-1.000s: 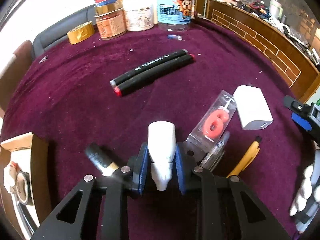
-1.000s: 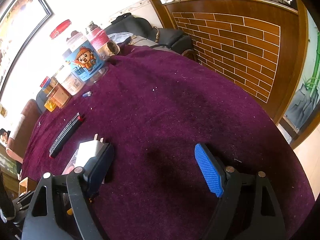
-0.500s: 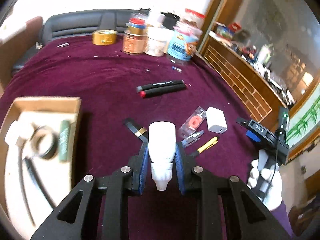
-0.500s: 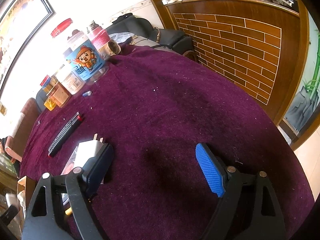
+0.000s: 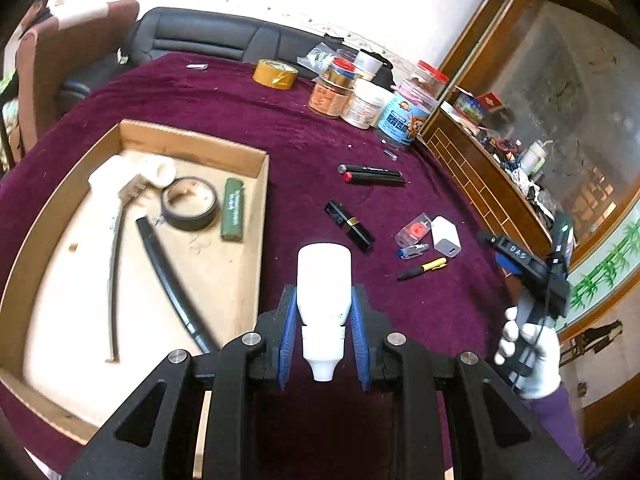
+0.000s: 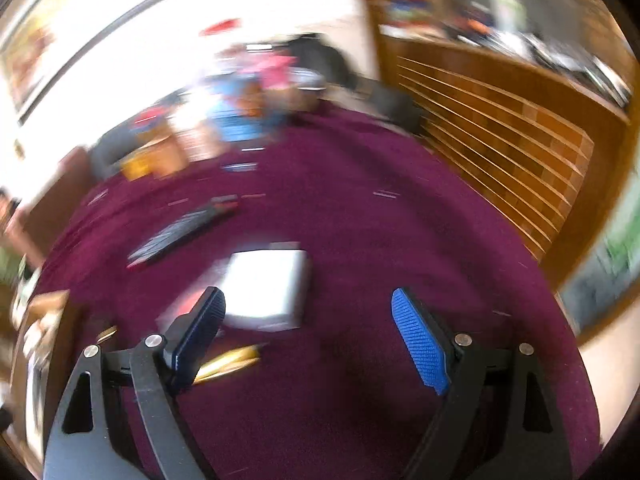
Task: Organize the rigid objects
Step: 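Grasp the black gold-banded tube with the right gripper while the left carries the bottle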
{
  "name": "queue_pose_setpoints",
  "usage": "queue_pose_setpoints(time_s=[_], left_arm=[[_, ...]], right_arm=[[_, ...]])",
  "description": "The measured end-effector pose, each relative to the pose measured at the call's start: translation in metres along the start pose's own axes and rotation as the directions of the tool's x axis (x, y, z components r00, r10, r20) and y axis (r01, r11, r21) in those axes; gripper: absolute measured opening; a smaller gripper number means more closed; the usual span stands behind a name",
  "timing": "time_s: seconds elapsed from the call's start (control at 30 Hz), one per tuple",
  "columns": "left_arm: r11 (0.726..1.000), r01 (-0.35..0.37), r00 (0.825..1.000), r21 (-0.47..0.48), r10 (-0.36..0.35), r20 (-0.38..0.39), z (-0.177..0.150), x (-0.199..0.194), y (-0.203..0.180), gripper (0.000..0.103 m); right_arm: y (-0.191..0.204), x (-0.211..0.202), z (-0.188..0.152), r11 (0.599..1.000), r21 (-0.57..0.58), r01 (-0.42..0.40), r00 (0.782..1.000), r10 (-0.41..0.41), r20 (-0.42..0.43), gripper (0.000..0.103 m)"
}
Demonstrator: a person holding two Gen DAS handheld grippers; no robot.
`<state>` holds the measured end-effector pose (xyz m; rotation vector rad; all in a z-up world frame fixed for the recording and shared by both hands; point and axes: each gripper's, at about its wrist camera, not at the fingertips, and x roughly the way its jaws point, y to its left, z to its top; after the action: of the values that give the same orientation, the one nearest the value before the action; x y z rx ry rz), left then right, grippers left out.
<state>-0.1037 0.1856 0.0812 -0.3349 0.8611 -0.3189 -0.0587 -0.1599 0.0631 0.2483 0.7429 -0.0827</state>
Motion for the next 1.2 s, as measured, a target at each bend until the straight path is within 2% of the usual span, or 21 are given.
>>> queue_pose_setpoints(time_s=[0.07,0.1,0.17,0.23,0.37,0.43,0.5,0.57,0.73,0.77,0.8,0.83,0.87,0.9,1.07,1.2], left_arm=[[1.0,0.013,1.0,-0.023,-0.013,-0.007,-0.002,0.001,0.006,0.022],[0.999,0.019,1.0,-0.033,-0.019,-0.009,-0.003,0.002,0.008,0.022],[0.999,0.028,1.0,-0.043,-0.028,-0.006,-0.007,-0.001,0.013,0.022],[0.998,0.026,1.0,-0.048,-0.026,0.004,-0.009,-0.007,0.019,0.022],[0.997,-0.008,0.999,-0.073,0.01,0.03,-0.011,-0.022,0.04,0.022],[0.995,-0.025,0.999,-0.097,0.028,0.036,-0.011,-0.026,0.052,0.022],[0.991,-0.039,0.998,-0.125,0.044,0.041,-0.011,-0.029,0.066,0.022],[0.988,-0.047,0.998,-0.149,0.053,0.04,-0.012,-0.029,0.078,0.022],[0.981,-0.063,0.997,-0.183,0.069,0.031,-0.016,-0.027,0.097,0.022],[0.981,-0.062,0.997,-0.186,0.069,0.028,-0.017,-0.026,0.098,0.022],[0.98,-0.061,0.997,-0.188,0.067,0.025,-0.017,-0.025,0.099,0.022],[0.98,-0.061,0.998,-0.188,0.066,0.024,-0.018,-0.025,0.098,0.022],[0.981,-0.062,0.997,-0.185,0.067,0.023,-0.018,-0.025,0.098,0.022],[0.981,-0.062,0.997,-0.183,0.068,0.023,-0.019,-0.026,0.098,0.022],[0.981,-0.067,0.997,-0.181,0.075,0.036,-0.019,-0.033,0.097,0.022],[0.98,-0.072,0.996,-0.186,0.081,0.041,-0.018,-0.036,0.099,0.022]], right_arm=[[0.042,-0.002,0.0,0.99,-0.109,-0.089,0.995,0.084,-0.051,0.086],[0.069,0.003,-0.002,0.974,-0.171,-0.15,0.985,0.132,-0.116,0.086],[0.1,0.014,-0.008,0.948,-0.229,-0.219,0.965,0.175,-0.198,0.086],[0.132,0.029,-0.015,0.927,-0.287,-0.242,0.952,0.17,-0.253,0.086],[0.169,0.059,-0.025,0.913,-0.347,-0.214,0.95,0.112,-0.292,0.086],[0.175,0.074,-0.024,0.927,-0.299,-0.227,0.937,0.124,-0.327,0.085],[0.18,0.082,-0.023,0.934,-0.275,-0.227,0.932,0.127,-0.338,0.084],[0.185,0.087,-0.025,0.935,-0.285,-0.21,0.934,0.105,-0.342,0.083],[0.201,0.097,-0.039,0.926,-0.347,-0.146,0.934,0.014,-0.356,0.068],[0.202,0.096,-0.042,0.923,-0.364,-0.127,0.94,-0.005,-0.341,0.062],[0.205,0.094,-0.045,0.915,-0.39,-0.106,0.947,-0.027,-0.32,0.051],[0.206,0.091,-0.047,0.912,-0.393,-0.117,0.951,-0.012,-0.31,0.039],[0.206,0.088,-0.047,0.913,-0.39,-0.118,0.952,-0.008,-0.306,0.02],[0.204,0.086,-0.045,0.917,-0.379,-0.124,0.95,-0.001,-0.313,0.015],[0.182,0.072,-0.038,0.947,-0.272,-0.17,0.946,0.08,-0.315,0.015],[0.172,0.056,-0.034,0.951,-0.21,-0.226,0.938,0.155,-0.31,0.015]])
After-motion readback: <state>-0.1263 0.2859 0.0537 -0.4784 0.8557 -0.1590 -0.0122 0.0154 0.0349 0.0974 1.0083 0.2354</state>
